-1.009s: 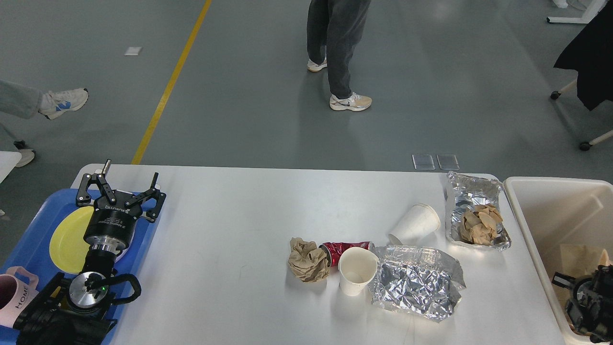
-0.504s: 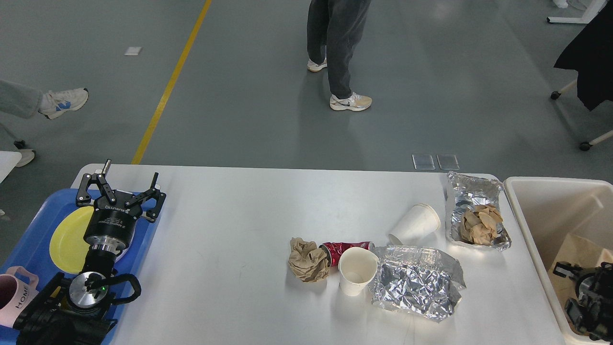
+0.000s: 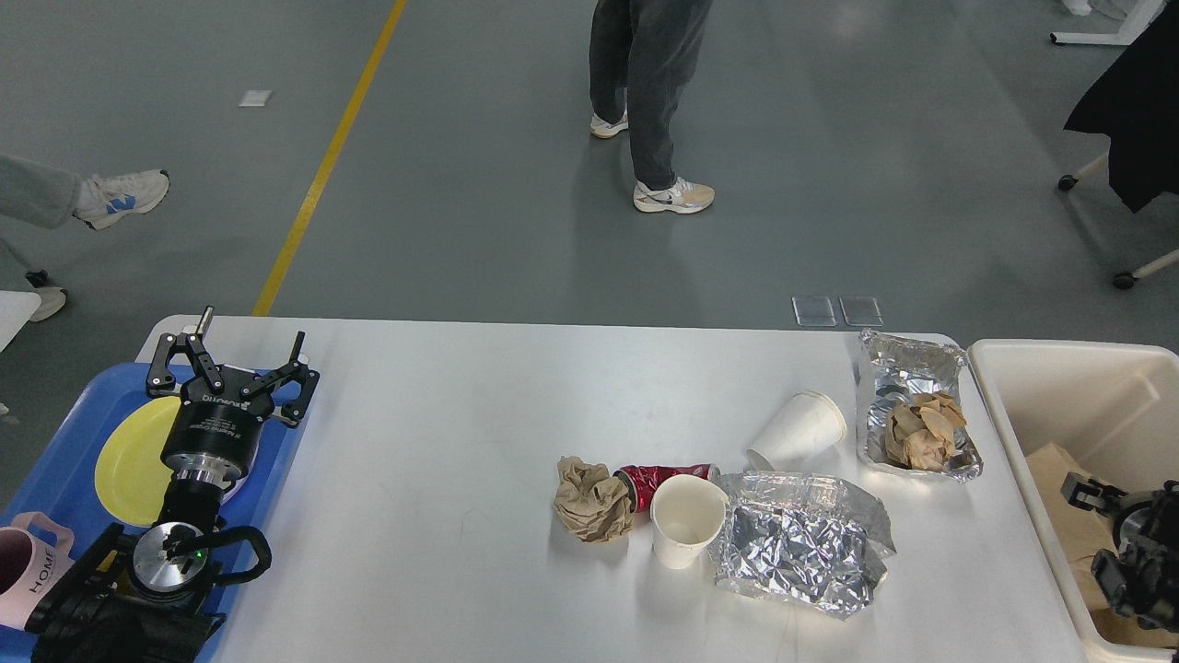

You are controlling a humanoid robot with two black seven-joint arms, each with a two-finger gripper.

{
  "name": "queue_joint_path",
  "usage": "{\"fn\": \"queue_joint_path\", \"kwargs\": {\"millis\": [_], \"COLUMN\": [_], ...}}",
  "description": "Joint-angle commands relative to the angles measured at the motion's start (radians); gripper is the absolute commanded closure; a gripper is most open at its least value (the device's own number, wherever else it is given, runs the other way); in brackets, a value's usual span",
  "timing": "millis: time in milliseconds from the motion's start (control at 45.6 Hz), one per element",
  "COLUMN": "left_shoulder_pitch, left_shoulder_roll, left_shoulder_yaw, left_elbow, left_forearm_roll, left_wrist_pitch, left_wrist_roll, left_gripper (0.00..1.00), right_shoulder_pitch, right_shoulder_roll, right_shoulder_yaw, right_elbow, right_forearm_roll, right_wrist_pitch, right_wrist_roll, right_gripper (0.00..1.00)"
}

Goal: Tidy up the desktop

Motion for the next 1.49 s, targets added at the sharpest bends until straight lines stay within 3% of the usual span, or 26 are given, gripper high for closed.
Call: {"fn": "queue_joint_path", "kwargs": {"millis": [0,197,307,526,702,767,1096,1272,1469], "left_shoulder_pitch": [0.000,0.000,0.000,0.000,0.000,0.000,0.002,0.002,0.002], "left_shoulder_roll": [0.000,0.000,0.000,0.000,0.000,0.000,0.000,0.000,0.000], "left_shoulder_yaw": [-0.001,0.000,0.000,0.000,0.000,0.000,0.000,0.000,0.000], "left_elbow": [0.000,0.000,0.000,0.000,0.000,0.000,0.002,0.002,0.000], "left_forearm_roll": [0.000,0.000,0.000,0.000,0.000,0.000,0.000,0.000,0.000], "left_wrist_pitch": [0.000,0.000,0.000,0.000,0.000,0.000,0.000,0.000,-0.001], "left_wrist_roll": [0.000,0.000,0.000,0.000,0.000,0.000,-0.002,-0.002,0.000], "left_gripper": [0.04,0.04,0.04,0.04,0.04,0.04,0.04,0.04,0.04], "right_shoulder_pitch": [0.057,0.360,0.593,1.048,1.354,1.443,1.939,1.985,1.971], "right_shoulder_roll": [-0.018,-0.193,-0.253,-0.225,-0.136,-0.125,-0.058,0.008,0.005], "right_shoulder_yaw": [0.000,-0.035,-0.176,-0.434,-0.471,-0.471,-0.387,-0.351,-0.353], "right_elbow": [0.054,0.388,0.632,1.008,1.143,1.230,1.713,1.741,1.741], "right_forearm_roll": [-0.001,-0.023,-0.161,-0.201,-0.196,-0.195,-0.192,-0.192,-0.192], "right_wrist_pitch": [0.018,0.108,0.196,0.446,0.717,0.773,0.805,0.805,0.800], "right_wrist_roll": [-0.003,-0.006,-0.048,-0.068,-0.068,-0.068,-0.068,-0.065,-0.063], "right_gripper": [0.00,0.00,0.00,0.00,0.00,0.00,0.00,0.00,0.00]}}
